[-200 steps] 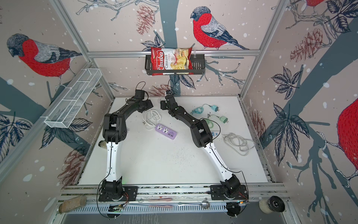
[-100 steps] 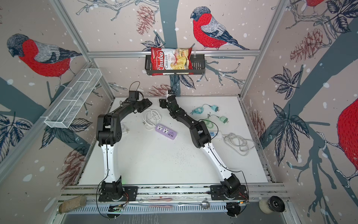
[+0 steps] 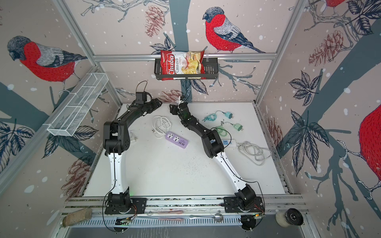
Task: Insert plugs into power strip
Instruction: Place the power cord at the top-left of the table, then move the plug to the top-left of the table.
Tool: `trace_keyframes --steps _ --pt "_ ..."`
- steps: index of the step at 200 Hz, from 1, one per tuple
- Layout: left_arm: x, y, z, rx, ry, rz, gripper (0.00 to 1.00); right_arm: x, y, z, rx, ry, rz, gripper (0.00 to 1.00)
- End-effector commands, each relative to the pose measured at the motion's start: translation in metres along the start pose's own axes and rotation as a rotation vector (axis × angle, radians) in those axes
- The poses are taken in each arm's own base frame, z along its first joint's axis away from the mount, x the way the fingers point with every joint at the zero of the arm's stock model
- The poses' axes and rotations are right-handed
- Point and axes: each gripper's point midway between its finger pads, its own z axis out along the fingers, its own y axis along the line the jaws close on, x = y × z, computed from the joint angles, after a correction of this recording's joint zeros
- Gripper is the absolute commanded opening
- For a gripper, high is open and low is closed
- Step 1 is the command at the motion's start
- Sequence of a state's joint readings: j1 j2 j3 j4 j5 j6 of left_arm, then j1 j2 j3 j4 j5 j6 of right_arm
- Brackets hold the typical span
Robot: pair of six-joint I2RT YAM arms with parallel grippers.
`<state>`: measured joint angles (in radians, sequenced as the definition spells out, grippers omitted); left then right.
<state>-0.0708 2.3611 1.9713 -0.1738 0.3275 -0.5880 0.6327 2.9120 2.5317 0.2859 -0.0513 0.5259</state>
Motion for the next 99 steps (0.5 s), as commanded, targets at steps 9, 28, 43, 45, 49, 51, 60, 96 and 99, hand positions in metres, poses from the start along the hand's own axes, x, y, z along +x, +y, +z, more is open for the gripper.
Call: trace_keyframes --steps 9,28,43,45,49,51,60,96,99 --pt "0.001 -0.011 0.028 0.005 0.011 0.060 0.72 -0.035 0.010 -0.009 -0.028 -0.043 0.036 0.67" --pt "0.003 -0.018 0.046 -0.035 0.007 0.107 0.71 -0.048 0.016 -0.024 -0.032 -0.065 0.023 0.66" --pt "0.004 -0.024 0.055 -0.048 -0.012 0.144 0.71 -0.059 0.019 -0.035 -0.015 -0.069 0.000 0.66" --pt "0.004 -0.026 0.056 -0.047 -0.016 0.150 0.71 -0.059 0.017 -0.037 -0.010 -0.066 0.000 0.66" --pt "0.004 -0.027 0.058 -0.054 -0.023 0.158 0.71 -0.061 0.017 -0.040 -0.003 -0.065 -0.005 0.66" --pt "0.004 -0.027 0.058 -0.059 -0.026 0.163 0.71 -0.063 0.018 -0.043 0.000 -0.066 -0.007 0.66" --pt "0.006 -0.028 0.061 -0.086 -0.043 0.183 0.71 -0.066 0.017 -0.052 0.008 -0.063 -0.017 0.65" --pt "0.016 -0.039 0.075 -0.044 -0.057 0.192 0.68 -0.063 0.006 -0.098 0.040 -0.034 -0.043 0.65" --pt "0.018 -0.041 0.077 -0.035 -0.056 0.193 0.68 -0.062 0.004 -0.103 0.046 -0.030 -0.047 0.65"
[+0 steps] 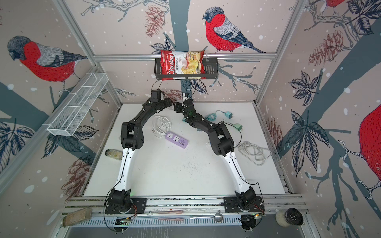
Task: Insert plugs into power strip
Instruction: Move the plug to the top-left of the table.
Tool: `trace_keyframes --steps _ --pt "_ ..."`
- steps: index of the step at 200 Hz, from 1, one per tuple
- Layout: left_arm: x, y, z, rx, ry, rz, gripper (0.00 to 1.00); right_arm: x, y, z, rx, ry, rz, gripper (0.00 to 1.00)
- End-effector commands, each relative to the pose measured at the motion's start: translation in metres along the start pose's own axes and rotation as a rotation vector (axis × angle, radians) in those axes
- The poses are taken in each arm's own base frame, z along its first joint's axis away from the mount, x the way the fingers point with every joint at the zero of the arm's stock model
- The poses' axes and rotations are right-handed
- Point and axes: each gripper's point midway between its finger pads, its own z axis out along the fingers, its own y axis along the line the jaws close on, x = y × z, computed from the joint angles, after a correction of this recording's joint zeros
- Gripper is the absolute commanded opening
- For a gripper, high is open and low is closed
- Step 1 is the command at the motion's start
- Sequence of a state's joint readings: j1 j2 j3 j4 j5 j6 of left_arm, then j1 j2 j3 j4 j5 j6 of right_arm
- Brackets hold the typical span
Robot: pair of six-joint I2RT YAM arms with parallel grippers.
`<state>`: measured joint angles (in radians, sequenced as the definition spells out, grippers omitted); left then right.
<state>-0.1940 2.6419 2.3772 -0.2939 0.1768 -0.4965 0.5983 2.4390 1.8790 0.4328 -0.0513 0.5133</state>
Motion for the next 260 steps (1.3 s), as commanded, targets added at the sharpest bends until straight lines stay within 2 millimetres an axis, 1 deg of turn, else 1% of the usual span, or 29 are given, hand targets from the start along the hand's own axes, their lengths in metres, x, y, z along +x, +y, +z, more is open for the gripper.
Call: trace_keyframes --steps 1,26,39,52,76,103,125,161,177,191,206,226,241,260 --pt "-0.003 -0.007 0.007 0.017 -0.042 0.027 0.68 -0.012 -0.003 -0.026 0.003 -0.042 -0.042 0.65" --pt "0.003 -0.029 0.012 0.129 -0.055 -0.017 0.67 -0.010 -0.015 -0.059 0.023 -0.032 -0.069 0.65" --pt "0.005 -0.040 0.012 0.157 -0.068 -0.020 0.67 -0.004 -0.024 -0.069 0.039 -0.006 -0.079 0.65" --pt "0.007 -0.050 0.011 0.186 -0.083 -0.020 0.66 0.000 -0.028 -0.079 0.046 0.009 -0.086 0.65" --pt "0.009 -0.063 0.011 0.238 -0.113 -0.039 0.66 0.006 -0.034 -0.090 0.053 0.025 -0.088 0.65" --pt "0.014 -0.063 0.024 0.264 -0.104 -0.076 0.64 0.013 -0.038 -0.096 0.059 0.046 -0.085 0.65" --pt "0.018 -0.056 0.032 0.240 -0.100 -0.094 0.64 0.017 -0.041 -0.101 0.066 0.062 -0.082 0.65" --pt "0.026 -0.049 0.045 0.217 -0.072 -0.116 0.64 0.017 -0.037 -0.111 0.054 0.065 -0.075 0.65" --pt "0.031 -0.041 0.050 0.183 -0.057 -0.142 0.63 0.017 -0.037 -0.117 0.062 0.065 -0.078 0.66" --pt "0.038 -0.027 0.053 0.124 -0.030 -0.176 0.62 0.016 -0.037 -0.122 0.071 0.067 -0.080 0.66" --pt "0.045 -0.015 0.053 0.064 -0.003 -0.190 0.61 0.016 -0.038 -0.127 0.087 0.072 -0.083 0.67" --pt "0.053 0.001 0.050 -0.033 0.029 -0.192 0.60 0.011 -0.034 -0.135 0.107 0.070 -0.101 0.67" --pt "0.056 0.010 0.044 -0.100 0.049 -0.186 0.59 0.007 -0.030 -0.141 0.118 0.064 -0.119 0.68" --pt "0.057 0.026 0.033 -0.190 0.070 -0.185 0.57 0.002 -0.025 -0.147 0.126 0.050 -0.134 0.69"
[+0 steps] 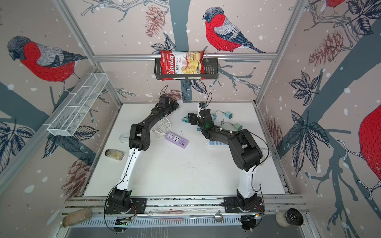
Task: Insert plugs into power strip
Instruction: Move the plug to the top-left of the table.
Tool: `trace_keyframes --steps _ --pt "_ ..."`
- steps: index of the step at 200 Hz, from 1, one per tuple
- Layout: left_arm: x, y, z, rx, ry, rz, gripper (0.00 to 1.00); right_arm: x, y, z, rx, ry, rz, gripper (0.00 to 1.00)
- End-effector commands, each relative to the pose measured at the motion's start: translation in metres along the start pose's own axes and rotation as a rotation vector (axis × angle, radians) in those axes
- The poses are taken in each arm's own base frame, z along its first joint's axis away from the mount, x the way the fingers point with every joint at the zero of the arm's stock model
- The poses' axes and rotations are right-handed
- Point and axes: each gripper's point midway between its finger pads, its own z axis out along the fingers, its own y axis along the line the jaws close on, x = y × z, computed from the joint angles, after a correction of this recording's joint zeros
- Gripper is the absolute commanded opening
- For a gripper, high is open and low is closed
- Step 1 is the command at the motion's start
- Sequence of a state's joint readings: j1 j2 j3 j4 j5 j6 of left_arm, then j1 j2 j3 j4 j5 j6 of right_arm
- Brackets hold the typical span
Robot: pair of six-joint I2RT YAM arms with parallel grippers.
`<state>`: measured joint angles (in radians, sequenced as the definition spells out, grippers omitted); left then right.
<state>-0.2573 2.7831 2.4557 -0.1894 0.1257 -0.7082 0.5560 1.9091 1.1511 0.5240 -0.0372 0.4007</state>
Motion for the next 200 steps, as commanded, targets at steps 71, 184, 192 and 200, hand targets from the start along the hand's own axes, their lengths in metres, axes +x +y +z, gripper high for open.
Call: trace_keyframes --steps 71,184,192,200 --pt "0.029 0.114 -0.039 -0.396 0.185 -0.061 0.58 -0.011 0.001 -0.021 0.074 -0.044 -0.047 0.71" --pt "0.055 0.201 -0.131 -0.594 0.204 -0.158 0.50 0.011 0.003 -0.005 0.059 0.005 -0.048 0.72" --pt "0.055 0.203 -0.138 -0.601 0.196 -0.162 0.50 0.012 0.003 -0.005 0.060 0.006 -0.047 0.72" --pt "0.055 0.204 -0.145 -0.610 0.189 -0.161 0.50 0.013 0.002 -0.004 0.063 0.008 -0.047 0.72"
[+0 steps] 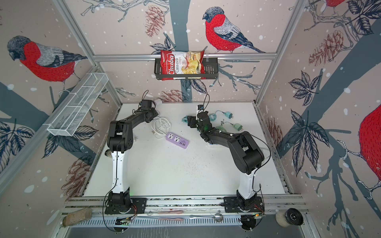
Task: Insert plugs into power strip
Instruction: Move the plug to the top-left of the table.
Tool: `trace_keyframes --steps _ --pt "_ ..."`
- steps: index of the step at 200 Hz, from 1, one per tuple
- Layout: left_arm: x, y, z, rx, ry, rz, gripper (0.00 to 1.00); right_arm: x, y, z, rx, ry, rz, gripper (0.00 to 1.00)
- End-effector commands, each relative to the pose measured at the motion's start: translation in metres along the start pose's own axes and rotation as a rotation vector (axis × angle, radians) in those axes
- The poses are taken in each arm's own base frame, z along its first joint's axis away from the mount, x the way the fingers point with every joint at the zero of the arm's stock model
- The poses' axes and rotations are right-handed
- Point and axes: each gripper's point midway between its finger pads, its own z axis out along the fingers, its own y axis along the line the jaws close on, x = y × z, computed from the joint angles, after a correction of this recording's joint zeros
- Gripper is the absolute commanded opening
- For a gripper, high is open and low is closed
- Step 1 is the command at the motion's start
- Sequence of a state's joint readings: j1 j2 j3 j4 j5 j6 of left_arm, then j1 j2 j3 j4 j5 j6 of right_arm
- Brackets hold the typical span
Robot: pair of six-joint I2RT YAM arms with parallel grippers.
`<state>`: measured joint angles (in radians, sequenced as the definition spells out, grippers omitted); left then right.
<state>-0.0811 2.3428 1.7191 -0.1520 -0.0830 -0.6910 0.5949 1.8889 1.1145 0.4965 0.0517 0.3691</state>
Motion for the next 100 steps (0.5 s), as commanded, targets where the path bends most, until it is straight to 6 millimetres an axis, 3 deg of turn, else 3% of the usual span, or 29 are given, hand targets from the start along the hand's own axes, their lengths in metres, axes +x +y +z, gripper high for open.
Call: trace_keyframes --steps 1,100 --pt "0.059 0.061 -0.010 -0.198 0.202 -0.008 0.50 -0.004 0.002 0.002 -0.001 -0.013 -0.002 0.72" --pt "0.094 0.085 -0.068 -0.196 0.231 -0.020 0.50 -0.008 0.008 0.001 -0.007 -0.016 -0.003 0.75"
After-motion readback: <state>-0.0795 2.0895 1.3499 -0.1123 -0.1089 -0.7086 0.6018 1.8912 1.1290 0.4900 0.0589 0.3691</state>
